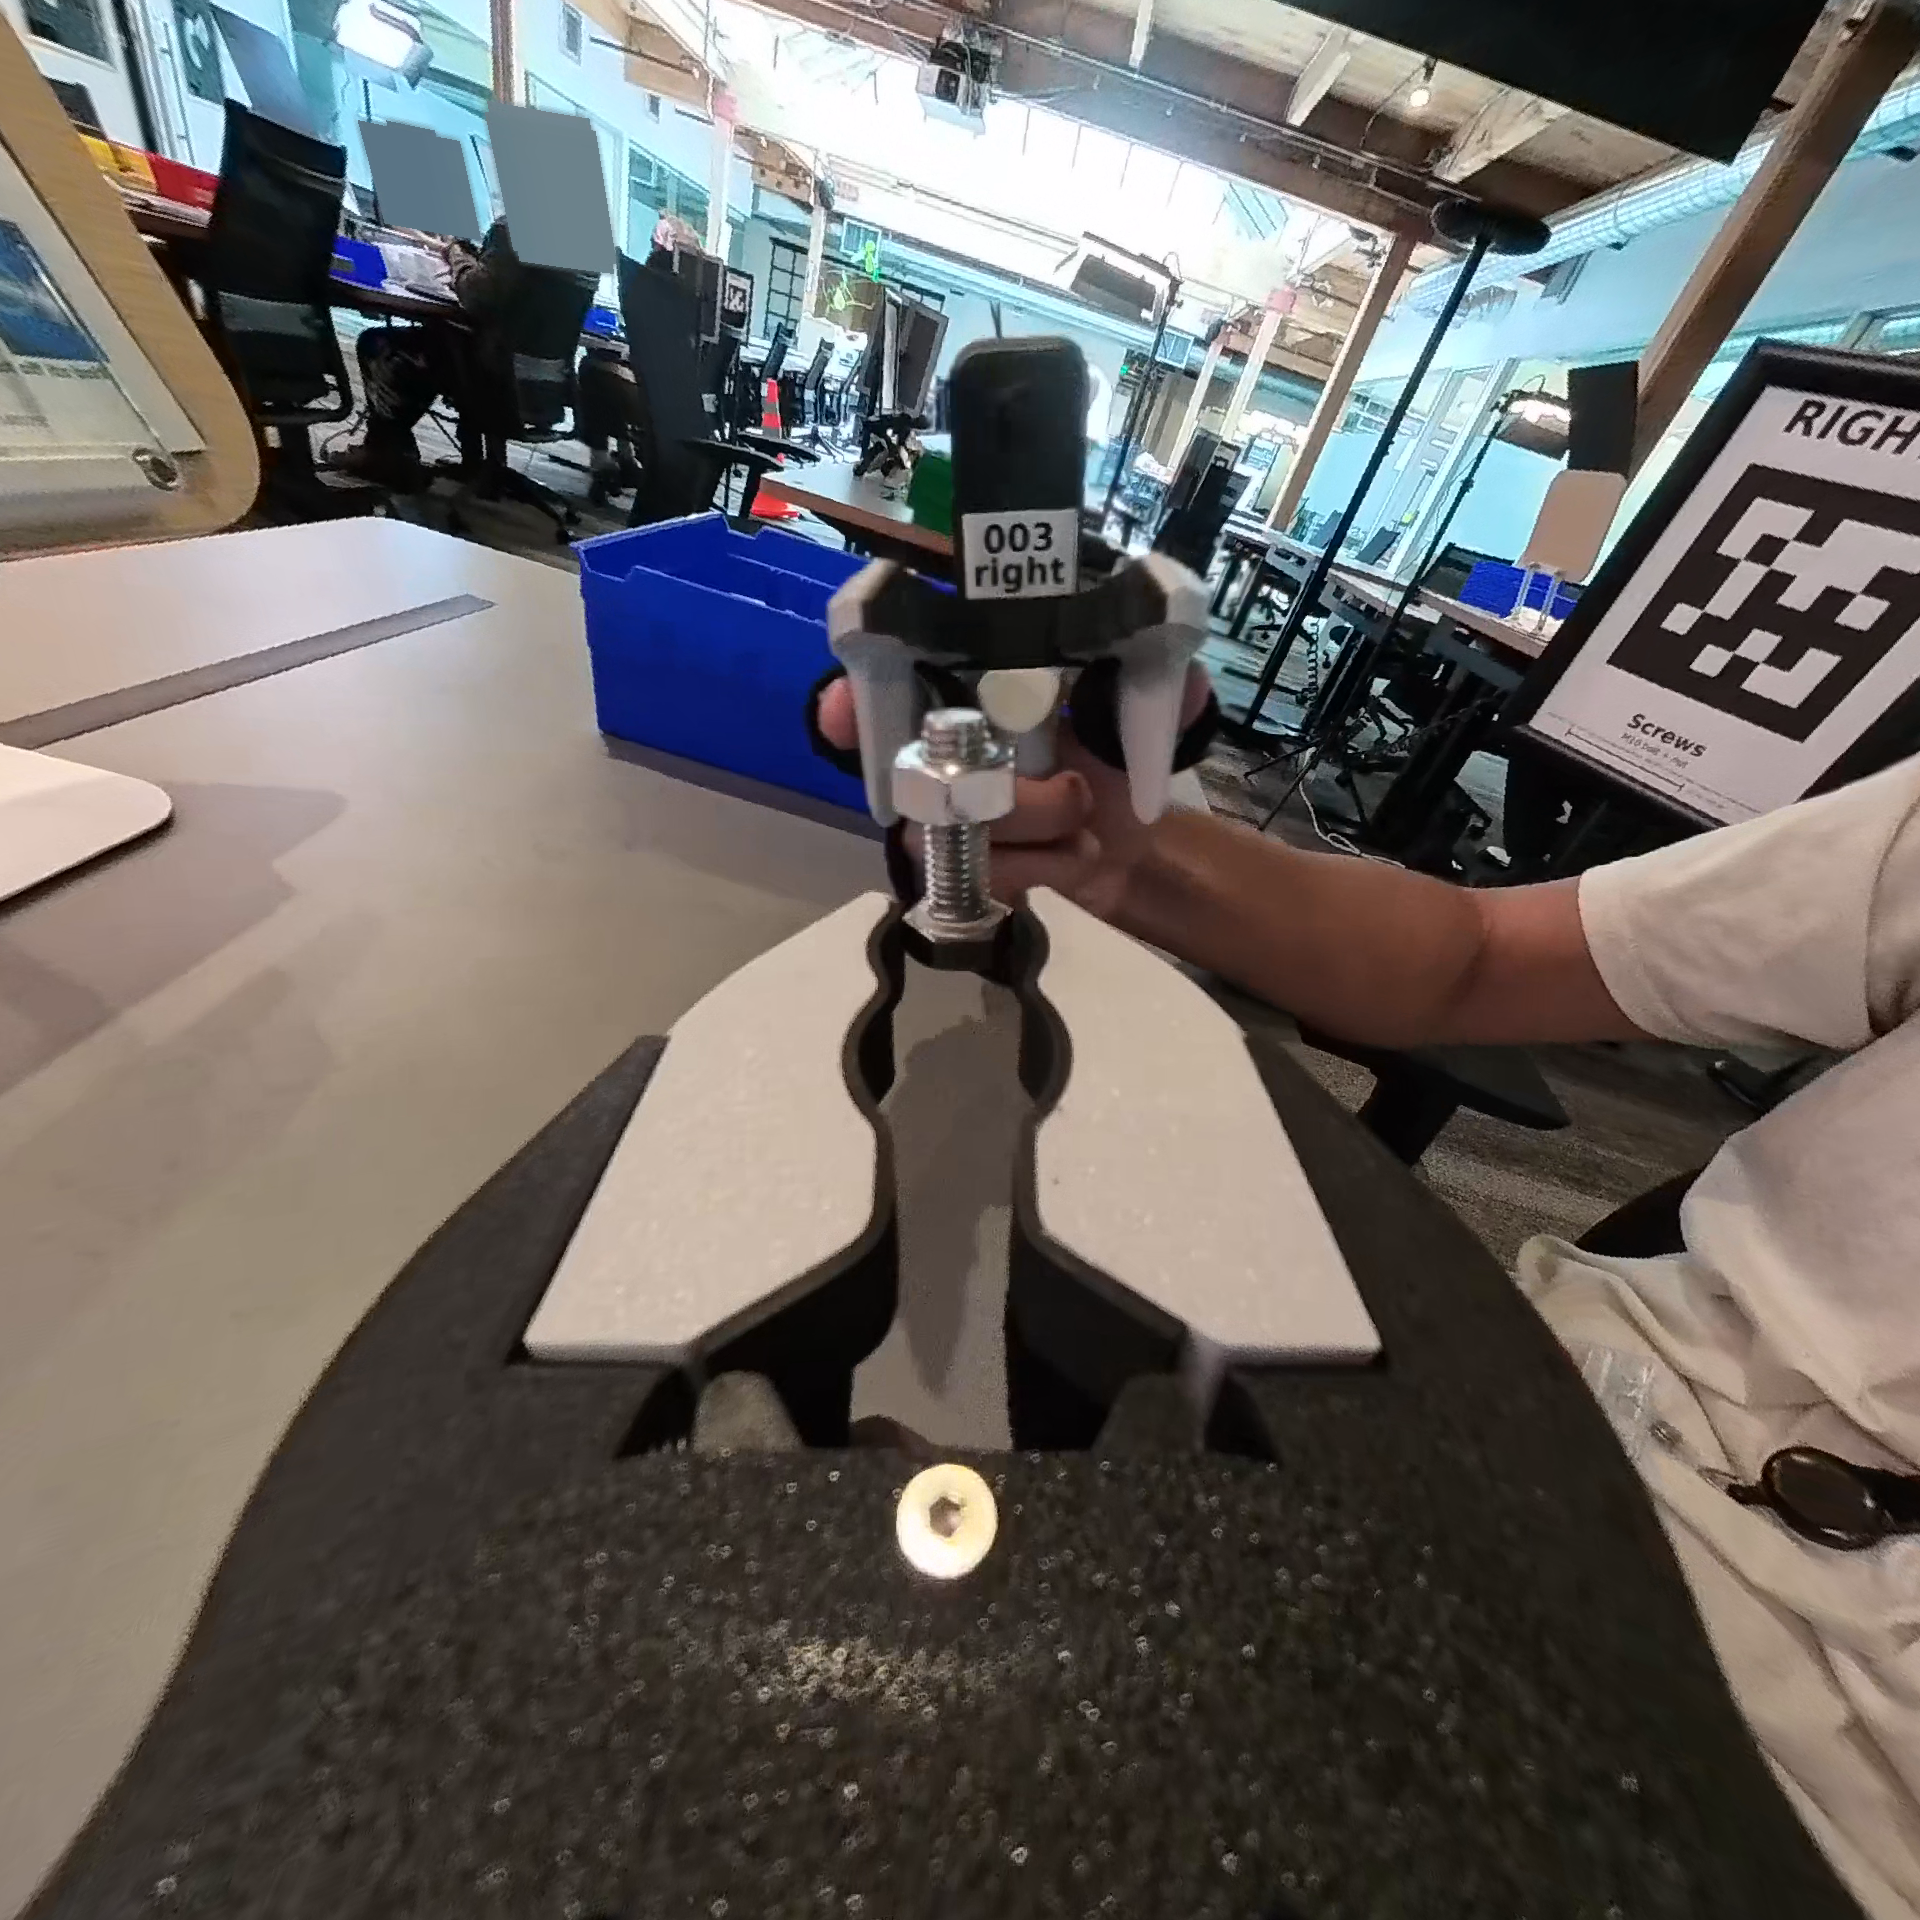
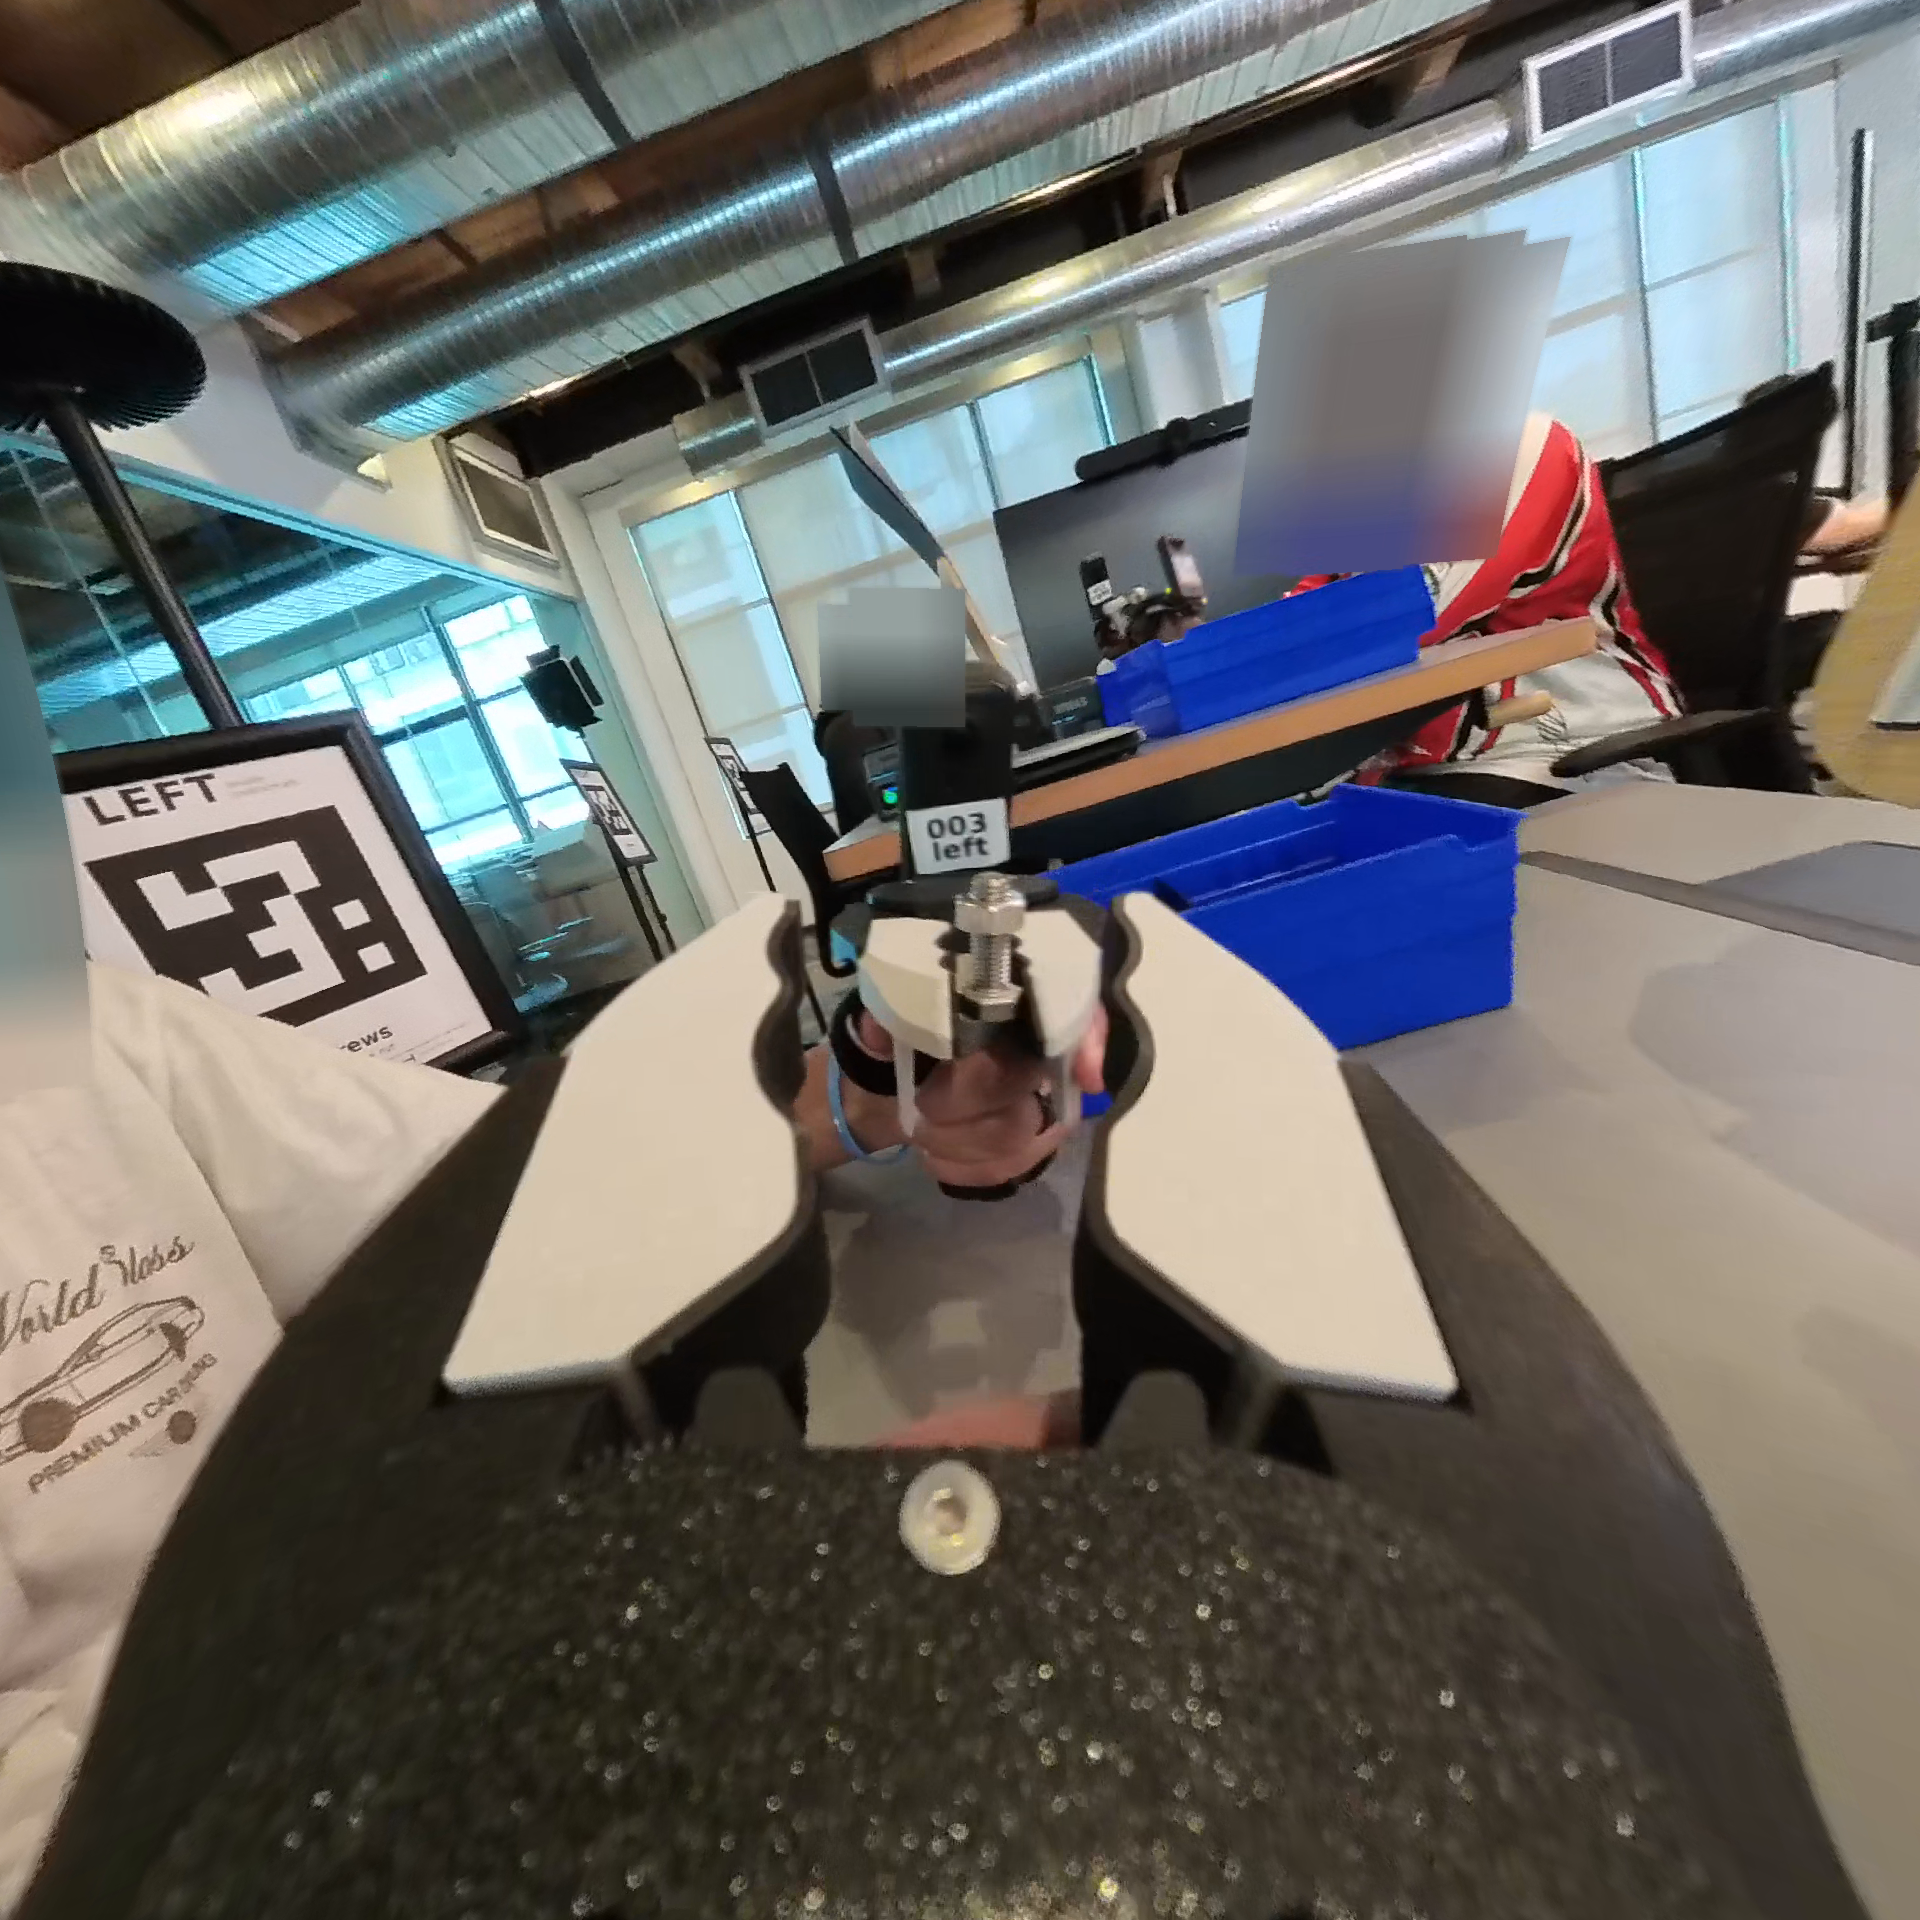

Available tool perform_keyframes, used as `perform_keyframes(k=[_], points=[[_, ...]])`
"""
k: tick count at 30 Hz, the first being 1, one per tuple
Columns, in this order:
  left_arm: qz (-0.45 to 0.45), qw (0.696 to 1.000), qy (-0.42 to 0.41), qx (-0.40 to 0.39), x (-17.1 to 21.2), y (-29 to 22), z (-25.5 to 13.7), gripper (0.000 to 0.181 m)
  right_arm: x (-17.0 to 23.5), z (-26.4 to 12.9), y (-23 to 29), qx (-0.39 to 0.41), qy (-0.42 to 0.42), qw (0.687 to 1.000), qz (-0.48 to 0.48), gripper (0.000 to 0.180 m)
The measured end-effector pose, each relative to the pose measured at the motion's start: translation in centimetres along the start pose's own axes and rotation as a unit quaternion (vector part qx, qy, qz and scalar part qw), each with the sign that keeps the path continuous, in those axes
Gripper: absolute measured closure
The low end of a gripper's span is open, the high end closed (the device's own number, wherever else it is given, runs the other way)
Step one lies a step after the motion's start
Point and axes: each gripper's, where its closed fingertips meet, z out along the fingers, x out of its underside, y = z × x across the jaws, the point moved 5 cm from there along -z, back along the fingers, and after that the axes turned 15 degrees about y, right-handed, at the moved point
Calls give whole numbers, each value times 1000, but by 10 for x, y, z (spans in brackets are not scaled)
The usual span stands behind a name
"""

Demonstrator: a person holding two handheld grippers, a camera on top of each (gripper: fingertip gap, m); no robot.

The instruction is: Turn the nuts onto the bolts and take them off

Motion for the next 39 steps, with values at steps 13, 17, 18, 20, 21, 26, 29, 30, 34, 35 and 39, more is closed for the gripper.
perform_keyframes(k=[13, 17, 18, 20, 21, 26, 29, 30, 34, 35, 39], points=[[4, 1000, 1, 7, -1, -3, 0, 162, 4, -3, -10, 24, 9, 1000, 7, 125], [9, 1000, 13, 2, 2, -4, 5, 162, 15, 15, -6, 19, 36, 999, 10, 126], [12, 1000, 20, 0, 3, -5, 8, 162, 19, 21, -4, 14, 45, 999, 8, 127], [18, 999, 32, -3, 6, -6, 13, 162, 24, 33, 0, 11, 59, 998, 0, 130], [18, 999, 35, -2, 7, -7, 15, 162, 26, 37, 1, 11, 62, 998, -4, 131], [18, 999, 44, 6, 10, -9, 23, 162, 29, 45, 3, 14, 64, 998, -12, 162], [23, 999, 48, 5, 10, -12, 24, 162, 29, 43, 4, 11, 68, 997, -31, 162], [24, 998, 50, -1, 10, -12, 25, 162, 30, 43, 4, 15, 71, 997, -35, 162], [40, 997, 50, -40, 9, -11, 24, 140, 27, 38, 2, 29, 68, 996, -48, 162], [42, 996, 51, -55, 9, -10, 21, 134, 24, 35, 0, 40, 64, 996, -52, 162], [11, 965, 20, -261, 3, 14, 0, 121, 17, 18, -16, 137, 67, 986, -65, 162]])
